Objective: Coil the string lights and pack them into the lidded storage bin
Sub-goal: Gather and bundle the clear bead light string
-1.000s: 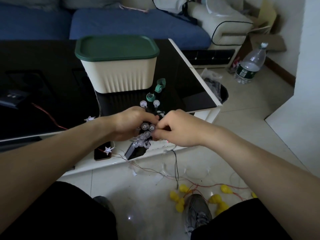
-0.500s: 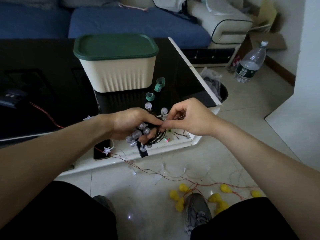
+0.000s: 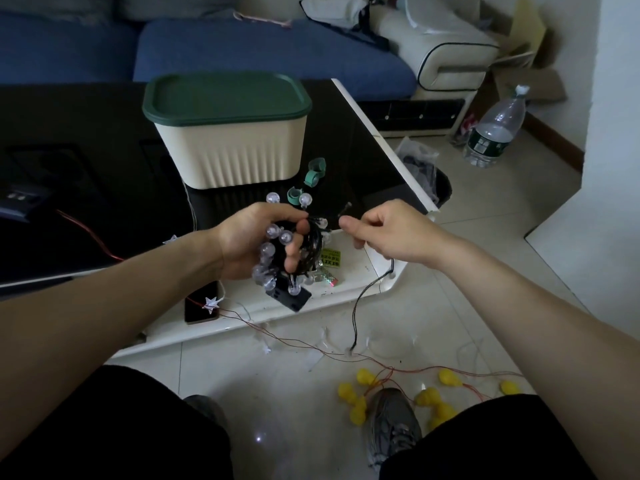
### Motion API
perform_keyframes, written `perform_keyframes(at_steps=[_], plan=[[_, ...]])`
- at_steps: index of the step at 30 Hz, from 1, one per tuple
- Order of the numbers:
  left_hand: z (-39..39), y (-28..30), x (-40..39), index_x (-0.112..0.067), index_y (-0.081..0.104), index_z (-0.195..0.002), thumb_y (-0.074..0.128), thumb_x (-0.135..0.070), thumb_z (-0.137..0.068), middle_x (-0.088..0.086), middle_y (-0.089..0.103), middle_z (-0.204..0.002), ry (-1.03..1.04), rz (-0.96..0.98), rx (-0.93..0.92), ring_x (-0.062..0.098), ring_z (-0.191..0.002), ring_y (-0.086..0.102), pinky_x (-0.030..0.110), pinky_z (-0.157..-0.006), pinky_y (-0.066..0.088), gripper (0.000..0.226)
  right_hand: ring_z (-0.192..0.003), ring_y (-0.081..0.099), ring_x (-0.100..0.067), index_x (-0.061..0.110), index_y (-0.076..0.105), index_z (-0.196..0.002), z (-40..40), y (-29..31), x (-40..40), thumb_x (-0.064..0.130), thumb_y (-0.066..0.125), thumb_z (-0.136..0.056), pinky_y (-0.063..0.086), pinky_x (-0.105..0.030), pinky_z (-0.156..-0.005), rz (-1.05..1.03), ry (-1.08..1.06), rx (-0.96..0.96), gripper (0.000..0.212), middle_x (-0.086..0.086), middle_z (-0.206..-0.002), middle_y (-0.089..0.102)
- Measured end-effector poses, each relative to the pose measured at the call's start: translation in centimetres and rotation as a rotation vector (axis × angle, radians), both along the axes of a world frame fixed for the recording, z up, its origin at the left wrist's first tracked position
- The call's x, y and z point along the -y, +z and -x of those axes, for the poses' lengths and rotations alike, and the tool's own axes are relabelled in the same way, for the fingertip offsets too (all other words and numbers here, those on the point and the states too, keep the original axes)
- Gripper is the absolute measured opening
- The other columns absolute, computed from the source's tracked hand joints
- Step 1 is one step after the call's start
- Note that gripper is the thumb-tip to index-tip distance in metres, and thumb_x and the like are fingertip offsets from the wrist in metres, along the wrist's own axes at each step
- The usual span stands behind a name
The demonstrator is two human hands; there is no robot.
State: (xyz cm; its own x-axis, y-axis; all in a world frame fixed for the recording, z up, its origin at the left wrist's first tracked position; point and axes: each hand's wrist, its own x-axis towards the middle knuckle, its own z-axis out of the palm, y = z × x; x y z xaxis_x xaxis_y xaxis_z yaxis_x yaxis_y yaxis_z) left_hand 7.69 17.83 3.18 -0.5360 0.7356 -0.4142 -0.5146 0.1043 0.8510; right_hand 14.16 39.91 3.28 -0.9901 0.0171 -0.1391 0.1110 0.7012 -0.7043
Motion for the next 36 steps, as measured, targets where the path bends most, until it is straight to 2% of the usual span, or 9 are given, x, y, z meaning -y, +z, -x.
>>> perform_keyframes(at_steps=[5,9,13,16,18,22,29,32,36], plan=[[0.5,-0.4,0.2,-0.012,0.048,-0.073,0.040,-0.021,-0.100,0.003,0.046,-0.051,0.211,-0.035,0.015,0.015,-0.038,0.037,0.022,-0.041,0.034,0.030,-0.059,0.061,-0.016,0.011,0.061,-0.075,-0.4,-1.9,-1.6,0.048,0.049,-0.102,0.052,-0.032,-0.072,0.119,0.012,0.270,0.047,0.001,-0.056,0.060],[0.7,-0.8,0.0,-0.017,0.055,-0.074,0.050,-0.029,-0.098,-0.003,0.049,-0.059,0.322,0.069,-0.024,0.013,-0.044,0.044,0.027,-0.065,0.007,0.027,-0.048,0.048,-0.010,0.006,0.069,-0.094,-0.5,-2.3,-0.3,0.032,0.045,-0.107,0.047,-0.030,-0.062,0.026,0.070,0.285,0.037,0.009,-0.053,0.054],[0.4,-0.7,-0.4,-0.017,0.066,-0.063,0.057,-0.027,-0.096,-0.002,0.063,-0.067,0.282,0.085,-0.056,0.008,-0.063,0.055,0.017,-0.050,0.033,0.035,-0.039,0.040,-0.001,0.019,0.075,-0.093,-0.7,-1.4,2.1,0.036,0.049,-0.104,0.034,-0.016,-0.045,-0.126,0.197,0.272,0.033,0.005,-0.062,0.059],[0.0,-0.8,-0.8,0.002,0.069,-0.101,0.057,-0.013,-0.095,0.010,0.073,-0.091,0.328,-0.009,0.005,0.013,-0.078,0.070,0.021,-0.068,0.056,0.020,-0.047,0.043,-0.007,0.017,0.072,-0.083,-0.9,-0.8,3.6,0.035,0.056,-0.101,0.036,-0.024,-0.051,-0.205,0.289,0.236,0.031,0.001,-0.063,0.056],[-0.6,-0.7,-1.1,0.008,0.064,-0.112,0.058,-0.010,-0.093,0.012,0.074,-0.095,0.294,-0.002,0.004,0.014,-0.077,0.073,0.020,-0.063,0.056,0.027,-0.055,0.045,-0.013,0.007,0.065,-0.074,-1.0,-0.7,4.5,0.034,0.059,-0.100,0.039,-0.031,-0.057,-0.241,0.344,0.166,0.037,-0.003,-0.062,0.052],[-1.6,-0.2,-1.6,0.005,0.064,-0.093,0.056,-0.008,-0.095,0.002,0.067,-0.058,0.173,0.058,-0.080,0.005,-0.040,0.057,0.012,-0.037,0.040,0.016,-0.078,0.061,-0.020,0.004,0.066,-0.074,-1.1,-0.1,5.3,0.033,0.054,-0.102,0.052,-0.041,-0.078,-0.256,0.354,0.167,0.041,-0.006,-0.075,0.064],[-1.4,-1.0,-1.4,-0.004,0.069,-0.056,0.067,-0.006,-0.086,0.013,0.067,-0.061,0.049,0.148,-0.249,0.018,-0.061,0.067,0.027,-0.067,0.054,0.030,-0.055,0.070,-0.006,0.016,0.074,-0.070,-1.8,1.1,5.1,0.030,0.075,-0.090,0.053,-0.018,-0.053,-0.111,0.192,0.039,0.025,0.003,-0.064,0.073],[-2.1,-0.5,-1.6,0.004,0.072,-0.070,0.057,-0.007,-0.093,0.018,0.069,-0.068,-0.065,0.140,-0.161,0.022,-0.065,0.069,0.028,-0.064,0.055,0.029,-0.054,0.067,-0.008,0.019,0.074,-0.060,-1.4,1.1,4.7,0.045,0.087,-0.072,0.058,-0.031,-0.057,-0.146,0.116,-0.081,0.031,0.004,-0.057,0.070],[-2.7,0.6,-1.6,0.014,0.062,-0.092,0.042,-0.011,-0.101,0.012,0.062,-0.052,-0.119,0.174,-0.121,0.012,-0.035,0.053,0.015,-0.034,0.041,0.034,-0.055,0.060,-0.006,0.016,0.068,-0.067,-0.9,0.7,4.1,0.052,0.088,-0.064,0.053,-0.034,-0.062,-0.024,0.085,0.006,0.041,0.003,-0.062,0.072]])
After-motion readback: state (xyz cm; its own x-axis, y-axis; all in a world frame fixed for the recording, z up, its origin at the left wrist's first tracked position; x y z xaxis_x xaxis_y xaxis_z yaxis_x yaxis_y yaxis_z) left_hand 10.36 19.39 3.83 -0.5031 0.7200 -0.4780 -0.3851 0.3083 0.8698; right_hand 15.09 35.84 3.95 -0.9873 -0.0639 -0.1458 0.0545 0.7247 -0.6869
